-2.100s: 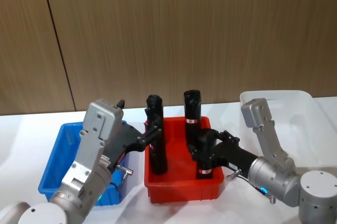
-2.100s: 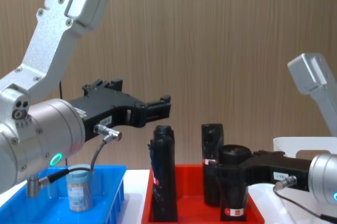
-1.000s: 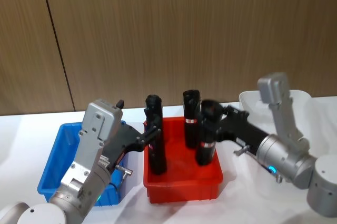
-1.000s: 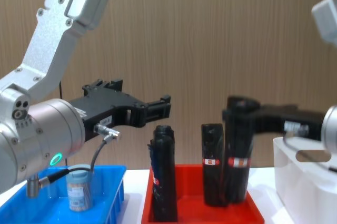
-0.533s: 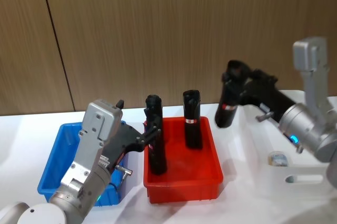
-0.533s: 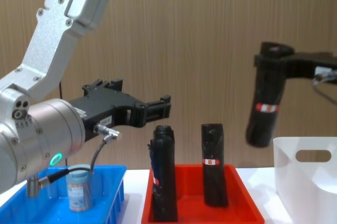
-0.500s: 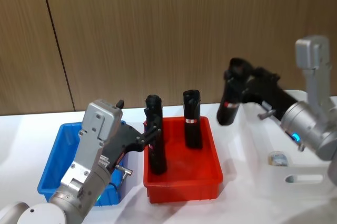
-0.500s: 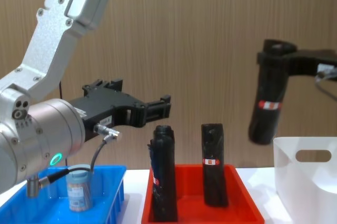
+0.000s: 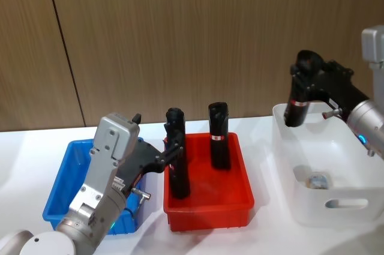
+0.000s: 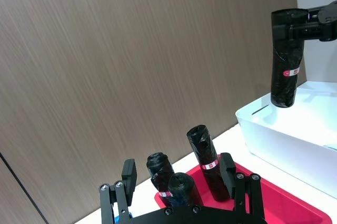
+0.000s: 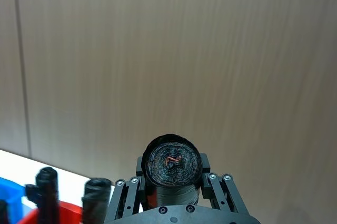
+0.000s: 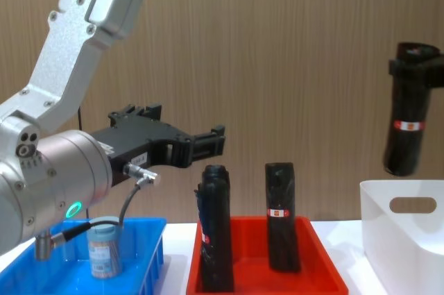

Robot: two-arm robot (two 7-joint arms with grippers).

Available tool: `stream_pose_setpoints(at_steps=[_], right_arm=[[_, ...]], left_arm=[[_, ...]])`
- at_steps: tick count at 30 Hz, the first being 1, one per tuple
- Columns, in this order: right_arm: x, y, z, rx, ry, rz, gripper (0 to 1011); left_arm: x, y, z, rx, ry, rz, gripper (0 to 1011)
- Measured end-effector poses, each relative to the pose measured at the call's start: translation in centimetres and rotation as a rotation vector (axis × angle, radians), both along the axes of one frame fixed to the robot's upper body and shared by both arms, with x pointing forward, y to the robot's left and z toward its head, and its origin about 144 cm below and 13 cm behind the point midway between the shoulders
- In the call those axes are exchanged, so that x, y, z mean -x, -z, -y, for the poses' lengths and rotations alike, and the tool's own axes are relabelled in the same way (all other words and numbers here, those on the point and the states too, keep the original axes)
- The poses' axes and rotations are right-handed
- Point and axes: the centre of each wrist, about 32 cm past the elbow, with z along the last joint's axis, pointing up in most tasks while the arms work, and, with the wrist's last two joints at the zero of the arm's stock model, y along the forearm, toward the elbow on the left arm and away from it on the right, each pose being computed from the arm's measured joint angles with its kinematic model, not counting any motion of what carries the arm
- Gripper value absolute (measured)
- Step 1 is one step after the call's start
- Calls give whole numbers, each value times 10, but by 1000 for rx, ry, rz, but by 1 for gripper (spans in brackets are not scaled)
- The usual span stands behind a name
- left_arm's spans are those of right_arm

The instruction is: Pick the cotton swabs from the blue box and place them into the white box.

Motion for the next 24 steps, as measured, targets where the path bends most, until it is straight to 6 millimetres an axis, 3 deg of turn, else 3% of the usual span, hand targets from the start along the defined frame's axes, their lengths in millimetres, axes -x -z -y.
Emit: stream_pose_setpoints(at_steps=[18,24], right_arm=[[-21,34,22,60,105,-108,546],[-28,48,28,60,132,-146,707]], left_arm=[[0,0,0,0,0,0,1004],[0,0,0,0,0,0,1004]])
